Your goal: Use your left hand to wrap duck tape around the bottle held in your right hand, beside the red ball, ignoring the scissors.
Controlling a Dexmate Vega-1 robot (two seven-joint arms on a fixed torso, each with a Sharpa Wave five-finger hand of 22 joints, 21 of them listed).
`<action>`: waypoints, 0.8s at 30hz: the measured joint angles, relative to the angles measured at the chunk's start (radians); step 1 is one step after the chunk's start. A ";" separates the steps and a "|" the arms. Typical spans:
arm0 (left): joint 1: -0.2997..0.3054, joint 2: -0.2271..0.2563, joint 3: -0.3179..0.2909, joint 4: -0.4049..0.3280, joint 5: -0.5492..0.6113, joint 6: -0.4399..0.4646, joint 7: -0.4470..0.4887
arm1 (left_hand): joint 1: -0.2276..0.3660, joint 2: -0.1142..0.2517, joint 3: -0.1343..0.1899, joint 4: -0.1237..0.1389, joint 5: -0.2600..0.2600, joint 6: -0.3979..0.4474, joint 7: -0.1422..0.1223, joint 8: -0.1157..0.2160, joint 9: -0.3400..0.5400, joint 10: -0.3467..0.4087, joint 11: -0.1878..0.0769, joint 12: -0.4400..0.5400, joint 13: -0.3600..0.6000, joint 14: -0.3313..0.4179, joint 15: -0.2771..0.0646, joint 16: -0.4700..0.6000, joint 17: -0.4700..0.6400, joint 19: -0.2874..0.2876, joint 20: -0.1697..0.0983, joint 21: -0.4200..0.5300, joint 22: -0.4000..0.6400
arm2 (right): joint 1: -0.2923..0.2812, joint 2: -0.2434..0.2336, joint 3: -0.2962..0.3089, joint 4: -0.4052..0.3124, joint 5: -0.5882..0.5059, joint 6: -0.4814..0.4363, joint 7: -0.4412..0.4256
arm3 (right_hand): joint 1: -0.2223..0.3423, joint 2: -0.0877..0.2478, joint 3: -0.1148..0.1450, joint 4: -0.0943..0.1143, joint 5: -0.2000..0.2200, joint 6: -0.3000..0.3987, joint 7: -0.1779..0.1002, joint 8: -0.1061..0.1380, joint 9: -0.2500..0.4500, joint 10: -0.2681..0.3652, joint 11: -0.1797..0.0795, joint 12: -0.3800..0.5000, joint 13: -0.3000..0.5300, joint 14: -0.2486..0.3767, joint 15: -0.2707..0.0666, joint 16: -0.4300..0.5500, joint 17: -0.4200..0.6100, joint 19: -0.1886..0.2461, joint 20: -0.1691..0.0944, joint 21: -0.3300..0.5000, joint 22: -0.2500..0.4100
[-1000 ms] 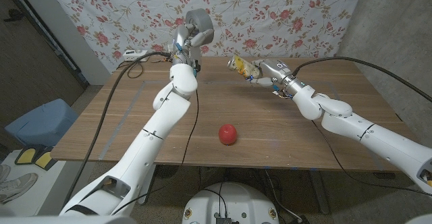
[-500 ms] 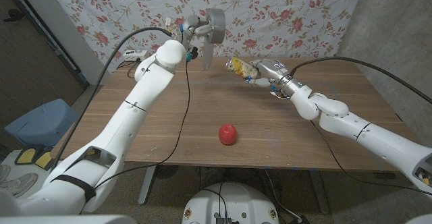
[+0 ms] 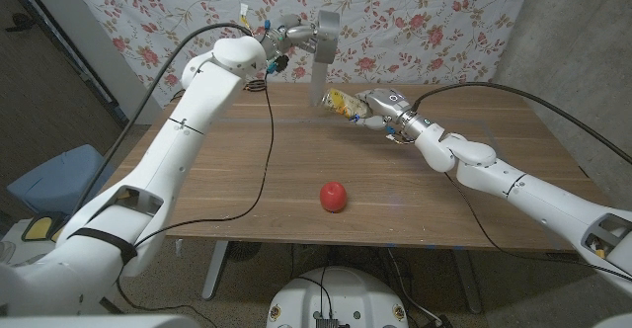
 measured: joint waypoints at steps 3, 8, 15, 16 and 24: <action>-0.022 0.001 0.004 0.010 -0.018 0.014 -0.030 | 0.000 0.000 0.000 0.000 0.000 0.000 0.000 0.000 0.000 0.000 0.000 0.000 0.000 0.003 -0.003 0.000 0.000 0.000 0.000 0.004 0.000 | 0.012 0.012 -0.009 0.013 -0.006 0.002 0.004 | 0.000 0.000 0.000 0.000 0.000 0.002 -0.002 -0.002 0.000 0.000 0.000 0.000 0.000 0.000 0.000 0.000 0.001 0.000 0.000 0.000 0.000; -0.044 0.001 0.007 0.018 -0.031 0.026 -0.052 | 0.006 -0.005 0.000 0.000 0.000 0.003 0.009 -0.007 0.000 0.005 0.005 0.000 0.000 0.012 -0.005 -0.008 -0.001 0.000 0.000 0.008 0.000 | 0.022 0.021 -0.017 0.024 -0.012 0.007 0.007 | 0.000 0.000 -0.003 0.003 0.000 0.003 -0.003 -0.004 0.000 0.000 0.000 -0.004 0.000 0.004 -0.004 0.000 0.006 0.000 0.000 0.008 0.000; -0.068 -0.002 0.013 0.018 -0.049 0.050 -0.083 | 0.007 -0.007 -0.004 0.004 -0.002 0.003 0.009 -0.008 0.000 0.005 0.005 -0.001 0.000 0.012 -0.005 -0.008 -0.001 0.000 0.000 0.015 0.001 | 0.042 0.042 -0.033 0.052 -0.014 0.014 0.008 | 0.000 0.000 -0.004 0.004 0.004 0.003 -0.003 -0.008 0.000 0.000 0.000 -0.005 -0.001 0.004 -0.004 -0.008 0.011 -0.003 0.004 0.008 0.000; -0.071 -0.003 0.014 0.015 -0.052 0.059 -0.087 | 0.012 -0.011 -0.004 0.004 -0.002 0.003 0.009 -0.008 0.000 0.005 0.005 -0.004 0.000 0.012 -0.005 -0.008 -0.001 0.000 0.000 0.015 0.001 | 0.046 0.048 -0.037 0.059 -0.014 0.015 0.008 | 0.000 0.000 -0.004 0.004 0.004 0.003 -0.003 -0.008 0.000 0.001 0.000 -0.007 0.000 0.004 -0.004 -0.008 0.011 -0.003 0.004 0.008 0.000; -0.084 -0.004 0.015 -0.020 -0.061 0.094 -0.096 | 0.012 -0.012 -0.008 0.008 -0.002 0.006 0.012 -0.014 0.000 0.011 0.011 -0.008 0.000 0.020 -0.005 -0.009 0.001 0.000 0.000 0.023 0.001 | 0.062 0.067 -0.050 0.085 -0.014 0.019 0.015 | 0.000 0.000 -0.004 0.004 0.004 0.003 -0.003 -0.011 0.001 0.001 0.000 -0.008 0.001 0.004 -0.004 -0.008 0.015 -0.003 0.004 0.015 -0.005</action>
